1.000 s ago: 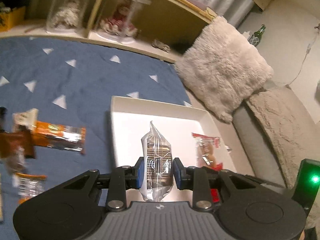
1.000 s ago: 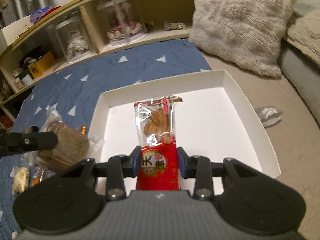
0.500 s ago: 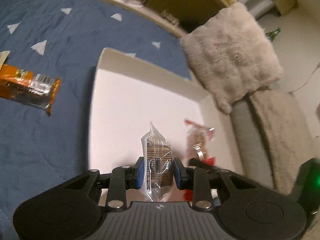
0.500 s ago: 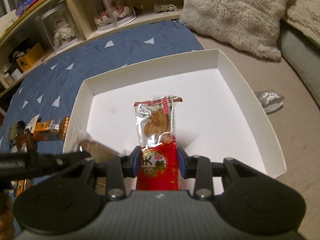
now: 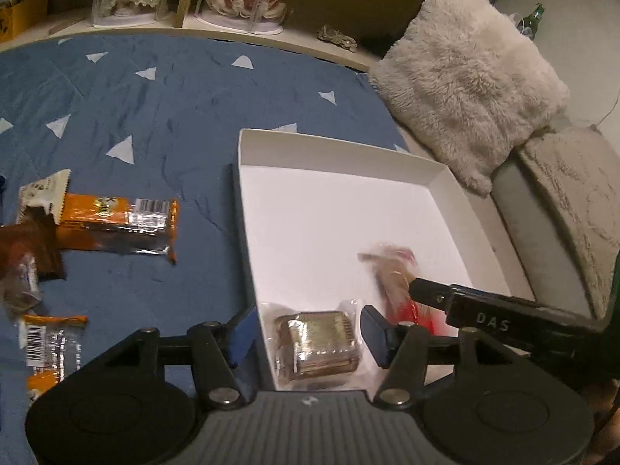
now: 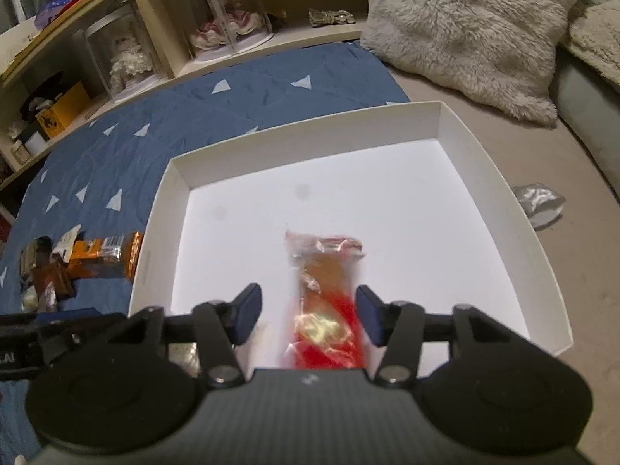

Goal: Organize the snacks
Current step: 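Carry both packs into the white tray and open both tools, then grasp the orange bar with the right tool while the left tool grasps the cream pastry bag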

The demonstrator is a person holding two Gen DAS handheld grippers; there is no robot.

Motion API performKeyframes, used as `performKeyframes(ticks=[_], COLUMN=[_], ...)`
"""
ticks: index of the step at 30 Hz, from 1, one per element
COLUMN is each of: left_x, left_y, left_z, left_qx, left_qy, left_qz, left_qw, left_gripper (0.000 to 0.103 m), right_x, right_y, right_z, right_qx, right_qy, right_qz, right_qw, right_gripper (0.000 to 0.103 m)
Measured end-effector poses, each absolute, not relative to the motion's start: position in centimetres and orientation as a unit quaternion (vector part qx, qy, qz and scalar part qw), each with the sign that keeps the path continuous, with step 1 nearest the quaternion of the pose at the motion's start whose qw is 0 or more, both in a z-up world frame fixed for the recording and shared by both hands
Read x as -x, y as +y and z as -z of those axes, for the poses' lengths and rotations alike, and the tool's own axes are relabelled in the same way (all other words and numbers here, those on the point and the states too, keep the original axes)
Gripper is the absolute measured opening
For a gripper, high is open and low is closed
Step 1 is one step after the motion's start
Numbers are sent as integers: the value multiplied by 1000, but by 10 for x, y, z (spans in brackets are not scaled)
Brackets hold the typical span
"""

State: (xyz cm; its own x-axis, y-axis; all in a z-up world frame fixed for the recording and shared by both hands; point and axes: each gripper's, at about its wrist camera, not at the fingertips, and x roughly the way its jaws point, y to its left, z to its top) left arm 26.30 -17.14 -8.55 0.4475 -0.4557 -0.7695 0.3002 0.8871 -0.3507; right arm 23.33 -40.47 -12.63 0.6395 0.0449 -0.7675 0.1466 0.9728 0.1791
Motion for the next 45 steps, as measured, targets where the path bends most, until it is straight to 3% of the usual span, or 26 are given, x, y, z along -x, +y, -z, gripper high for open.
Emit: performKeyframes(ticks=[18, 32, 36, 45], left_x=[-246, -226, -220, -210], left_y=[-166, -152, -147, -128], left_z=[75, 60, 58, 48], left_qx=[55, 2, -6, -7], left_qy=[475, 448, 446, 440], left_qz=[220, 195, 190, 180], left_qw=[850, 872, 875, 880], left_gripper=[68, 95, 103, 103], right_x=[-197, -156, -147, -137], right_y=[-405, -403, -398, -388], right_z=[109, 89, 82, 76], right_qx=[-98, -94, -86, -72], right_qy=[421, 388, 374, 373], right_qz=[48, 56, 63, 74], right_qw=[900, 915, 921, 922], right_gripper=[72, 86, 101, 103])
